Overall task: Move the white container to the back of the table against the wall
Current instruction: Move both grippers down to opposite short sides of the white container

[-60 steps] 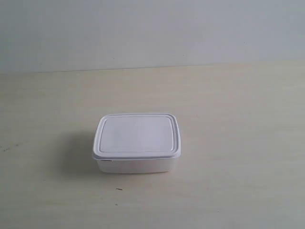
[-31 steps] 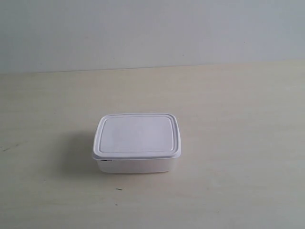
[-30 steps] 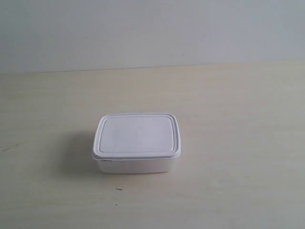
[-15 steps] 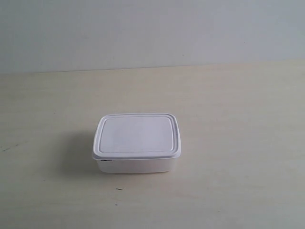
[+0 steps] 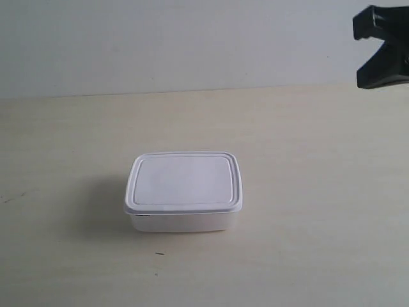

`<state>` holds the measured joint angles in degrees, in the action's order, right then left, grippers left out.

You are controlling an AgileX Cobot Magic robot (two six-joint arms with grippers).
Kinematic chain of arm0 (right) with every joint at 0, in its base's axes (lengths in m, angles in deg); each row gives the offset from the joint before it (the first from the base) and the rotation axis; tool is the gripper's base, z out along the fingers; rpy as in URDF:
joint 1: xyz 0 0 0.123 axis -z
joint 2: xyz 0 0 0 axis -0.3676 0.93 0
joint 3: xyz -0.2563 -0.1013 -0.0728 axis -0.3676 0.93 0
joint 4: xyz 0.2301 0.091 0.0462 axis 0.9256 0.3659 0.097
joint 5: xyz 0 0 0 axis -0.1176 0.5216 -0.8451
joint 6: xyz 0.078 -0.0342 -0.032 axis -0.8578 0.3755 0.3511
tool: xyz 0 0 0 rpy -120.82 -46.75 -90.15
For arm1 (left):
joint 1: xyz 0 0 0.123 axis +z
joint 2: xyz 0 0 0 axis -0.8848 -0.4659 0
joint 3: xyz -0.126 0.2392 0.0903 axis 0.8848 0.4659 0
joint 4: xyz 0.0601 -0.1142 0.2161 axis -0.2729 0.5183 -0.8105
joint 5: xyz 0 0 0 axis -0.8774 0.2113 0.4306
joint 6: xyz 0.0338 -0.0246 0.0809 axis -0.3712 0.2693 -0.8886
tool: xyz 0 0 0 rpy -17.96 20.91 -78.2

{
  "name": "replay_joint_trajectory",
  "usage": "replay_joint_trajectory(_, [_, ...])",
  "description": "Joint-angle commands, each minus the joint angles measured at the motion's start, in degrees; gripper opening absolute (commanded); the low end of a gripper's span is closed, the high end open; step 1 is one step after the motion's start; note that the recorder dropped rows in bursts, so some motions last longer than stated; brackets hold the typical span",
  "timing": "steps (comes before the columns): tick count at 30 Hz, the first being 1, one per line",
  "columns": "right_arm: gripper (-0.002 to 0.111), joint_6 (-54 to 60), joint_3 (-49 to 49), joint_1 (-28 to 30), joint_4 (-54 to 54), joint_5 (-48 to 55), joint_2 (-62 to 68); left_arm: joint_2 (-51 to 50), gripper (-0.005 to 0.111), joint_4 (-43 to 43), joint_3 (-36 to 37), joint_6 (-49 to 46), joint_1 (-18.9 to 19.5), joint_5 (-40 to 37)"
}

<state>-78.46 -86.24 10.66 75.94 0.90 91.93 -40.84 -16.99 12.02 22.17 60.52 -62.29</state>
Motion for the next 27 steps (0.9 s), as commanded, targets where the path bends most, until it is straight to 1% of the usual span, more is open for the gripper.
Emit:
replay_joint_trajectory(1, [0.0, 1.03, -5.19, -3.3, 1.77, 2.56, 4.13, -0.24, 0.0, 1.28, -0.49, -0.66, -0.98, -0.93])
replay_joint_trajectory(7, [0.0, 1.89, -5.68, -13.84, 1.54, 5.27, 8.5, -0.24, 0.0, 1.78, 0.59, -0.15, -5.26, -1.74])
replay_joint_trajectory(9, [0.0, 1.89, -5.68, -17.03, 1.54, 4.89, 9.87, -0.24, 0.0, 1.97, 2.0, 0.65, -7.1, -1.86])
replay_joint_trajectory(13, [0.0, 0.2, -5.68, -21.66, 1.54, 4.27, 11.99, -0.24, 0.0, 1.97, 5.61, 3.55, -10.16, -1.86])
replay_joint_trajectory(17, [0.0, 0.2, -2.34, -24.83, 1.07, 4.05, 12.35, -0.24, 0.0, 2.07, 9.27, 6.33, -13.33, -0.56])
replay_joint_trajectory(19, [0.0, -0.41, 1.06, -26.01, 1.07, 2.11, 12.35, -0.24, 0.0, 2.07, 10.89, 7.48, -14.45, 1.08])
replay_joint_trajectory(24, [0.0, -1.52, 10.72, -27.97, 1.88, -7.23, 12.35, -0.24, 0.0, 2.34, 15.72, 11.08, -17.3, 6.39])
replay_joint_trajectory(27, [0.0, -2.44, 15.32, -28.43, 4.66, -11.83, 12.46, -0.74, 0.0, 3.46, 19.12, 12.02, -18.92, 10.92])
